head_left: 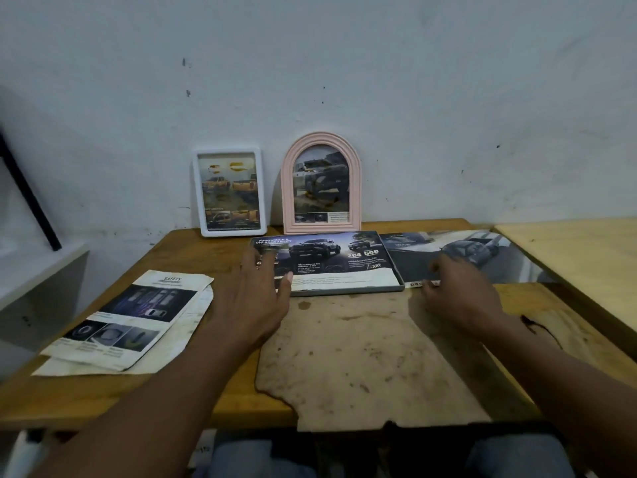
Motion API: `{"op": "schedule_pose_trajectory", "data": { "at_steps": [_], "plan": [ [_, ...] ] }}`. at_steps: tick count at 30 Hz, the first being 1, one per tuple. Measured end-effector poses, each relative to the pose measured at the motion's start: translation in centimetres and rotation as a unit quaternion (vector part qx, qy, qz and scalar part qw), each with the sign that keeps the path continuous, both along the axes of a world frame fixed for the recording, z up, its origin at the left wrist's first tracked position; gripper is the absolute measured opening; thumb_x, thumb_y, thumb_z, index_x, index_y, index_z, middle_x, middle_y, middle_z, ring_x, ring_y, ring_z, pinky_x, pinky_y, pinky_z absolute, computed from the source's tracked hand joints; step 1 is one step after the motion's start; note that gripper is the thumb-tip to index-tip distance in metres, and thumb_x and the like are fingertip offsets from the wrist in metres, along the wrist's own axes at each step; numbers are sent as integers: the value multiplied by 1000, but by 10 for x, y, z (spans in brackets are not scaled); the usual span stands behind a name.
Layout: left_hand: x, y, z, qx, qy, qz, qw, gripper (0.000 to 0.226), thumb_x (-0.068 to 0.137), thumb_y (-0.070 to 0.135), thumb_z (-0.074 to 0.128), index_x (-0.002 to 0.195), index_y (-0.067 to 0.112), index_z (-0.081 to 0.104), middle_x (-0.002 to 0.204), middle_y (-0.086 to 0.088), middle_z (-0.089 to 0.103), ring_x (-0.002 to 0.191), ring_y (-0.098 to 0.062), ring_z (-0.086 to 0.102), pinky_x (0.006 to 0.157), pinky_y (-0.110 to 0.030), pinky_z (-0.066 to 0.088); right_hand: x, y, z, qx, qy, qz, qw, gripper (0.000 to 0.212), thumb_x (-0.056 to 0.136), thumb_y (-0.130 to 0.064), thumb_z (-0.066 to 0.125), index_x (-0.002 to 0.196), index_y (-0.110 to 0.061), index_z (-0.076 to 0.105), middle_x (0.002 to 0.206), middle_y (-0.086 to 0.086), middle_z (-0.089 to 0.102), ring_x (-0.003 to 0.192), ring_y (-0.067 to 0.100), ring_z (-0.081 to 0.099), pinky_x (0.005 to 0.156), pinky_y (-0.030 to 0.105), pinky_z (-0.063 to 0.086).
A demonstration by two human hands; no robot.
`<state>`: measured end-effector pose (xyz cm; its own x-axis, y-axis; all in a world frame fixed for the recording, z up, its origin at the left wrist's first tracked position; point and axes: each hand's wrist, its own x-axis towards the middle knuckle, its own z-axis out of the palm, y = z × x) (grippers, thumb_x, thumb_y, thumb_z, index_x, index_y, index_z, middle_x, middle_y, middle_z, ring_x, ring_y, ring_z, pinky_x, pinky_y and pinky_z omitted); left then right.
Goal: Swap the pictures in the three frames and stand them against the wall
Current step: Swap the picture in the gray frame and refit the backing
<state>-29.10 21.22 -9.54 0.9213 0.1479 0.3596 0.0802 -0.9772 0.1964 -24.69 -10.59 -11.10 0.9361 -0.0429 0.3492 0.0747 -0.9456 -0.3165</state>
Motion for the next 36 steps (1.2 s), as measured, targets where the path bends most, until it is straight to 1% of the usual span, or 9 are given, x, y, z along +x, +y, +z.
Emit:
{"op": "schedule_pose_trajectory", "data": {
  "at_steps": [6, 10, 14, 17, 20, 24, 28, 33, 36],
  "plan": [
    [-48, -19, -5, -19, 52, -3, 998, 58, 101, 57, 38, 151, 26, 32, 156, -8, 34, 130, -28, 50, 97, -44, 49, -36, -1, -15, -6, 18, -30, 999, 39, 91, -47, 55, 122, -24, 49, 117, 5, 60, 102, 24, 56, 81, 43, 54],
    [-64, -34, -20, -75, 44, -45, 995, 63, 99, 55, 45, 153, 28, 27, 152, -5, 36, 130, -27, 48, 100, -44, 48, -51, 7, -21, 80, 18, -9, 997, 40, 88, -45, 57, 124, -29, 50, 116, -1, 63, 107, 26, 53, 87, 44, 48],
    [-78, -40, -37, -119, -9, -75, 990, 56, 90, 59, 46, 142, 39, 42, 142, 9, 45, 126, -23, 43, 102, -47, 44, -69, 9, -26, 164, -37, 9, 986, 35, 85, -39, 61, 119, -32, 56, 108, -7, 66, 102, 21, 55, 82, 39, 39],
    [-77, -36, -36, -101, -71, -81, 989, 44, 89, 54, 52, 128, 34, 61, 131, 14, 53, 122, -21, 40, 96, -39, 47, -79, 12, -18, 215, -105, 46, 970, 26, 85, -29, 65, 111, -27, 64, 103, -10, 64, 101, 16, 53, 89, 42, 43],
    [-63, -26, -26, -85, -125, -94, 984, 33, 89, 50, 55, 113, 31, 68, 128, 12, 57, 128, -23, 38, 94, -33, 42, -75, 20, -5, 253, -138, 89, 953, 16, 84, -28, 66, 100, -29, 68, 111, -7, 65, 111, 23, 54, 92, 41, 42],
    [-27, -5, 0, -74, -157, -95, 980, 41, 87, 49, 59, 120, 27, 69, 137, 5, 56, 135, -28, 35, 105, -46, 45, -42, 44, 18, 211, -156, 100, 960, 12, 86, -24, 69, 97, -26, 72, 129, -6, 61, 123, 23, 44, 90, 25, 20],
    [23, 18, 28, -58, -196, -95, 974, 50, 83, 53, 60, 123, 23, 68, 137, -1, 56, 133, -31, 35, 108, -56, 41, 10, 71, 45, 164, -178, 106, 964, 15, 85, -32, 69, 99, -27, 73, 136, -8, 57, 127, 21, 36, 93, 27, 25],
    [78, 36, 28, -59, -159, -71, 983, 56, 83, 59, 59, 131, 30, 61, 146, 3, 48, 141, -34, 27, 110, -54, 40, 70, 98, 51, 168, -176, 94, 965, 14, 83, -32, 71, 97, -27, 72, 138, -7, 56, 129, 21, 33, 95, 27, 27],
    [105, 44, 15, -64, -146, -74, 985, 56, 82, 59, 59, 129, 29, 62, 144, 2, 50, 140, -36, 28, 111, -54, 40, 97, 105, 38, 174, -155, 103, 967, 12, 83, -28, 72, 96, -27, 72, 137, -6, 56, 127, 21, 31, 92, 27, 26]
  ]
}}
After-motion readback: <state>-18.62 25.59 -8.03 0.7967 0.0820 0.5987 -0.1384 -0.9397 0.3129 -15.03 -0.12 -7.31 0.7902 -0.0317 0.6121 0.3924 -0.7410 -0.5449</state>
